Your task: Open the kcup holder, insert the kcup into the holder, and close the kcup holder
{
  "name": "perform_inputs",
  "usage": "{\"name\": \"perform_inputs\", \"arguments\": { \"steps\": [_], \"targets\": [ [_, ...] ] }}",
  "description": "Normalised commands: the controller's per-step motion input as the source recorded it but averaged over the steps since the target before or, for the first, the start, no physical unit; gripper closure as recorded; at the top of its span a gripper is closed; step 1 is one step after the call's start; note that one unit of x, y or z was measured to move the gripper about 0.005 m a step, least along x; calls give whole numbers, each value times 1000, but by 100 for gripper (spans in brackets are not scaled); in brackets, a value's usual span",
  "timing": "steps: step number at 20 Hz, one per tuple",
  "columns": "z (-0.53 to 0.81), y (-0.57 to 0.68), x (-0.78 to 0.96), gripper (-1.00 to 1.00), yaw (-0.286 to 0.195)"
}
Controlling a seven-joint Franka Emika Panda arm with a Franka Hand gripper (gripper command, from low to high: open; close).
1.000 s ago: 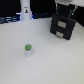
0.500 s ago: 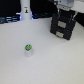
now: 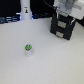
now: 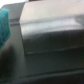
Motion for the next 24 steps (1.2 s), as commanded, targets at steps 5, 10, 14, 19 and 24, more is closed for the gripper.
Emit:
{"name": "perform_inputs", "arguments": {
  "steps": [5, 10, 14, 19, 24],
  "targets": [
    [-222, 28, -266, 100, -8],
    [-14, -7, -22, 100, -4],
    [-15, -8, 25, 100, -5],
    [-16, -28, 70, 100, -9],
    [111, -211, 534, 100, -45]
  ]
}}
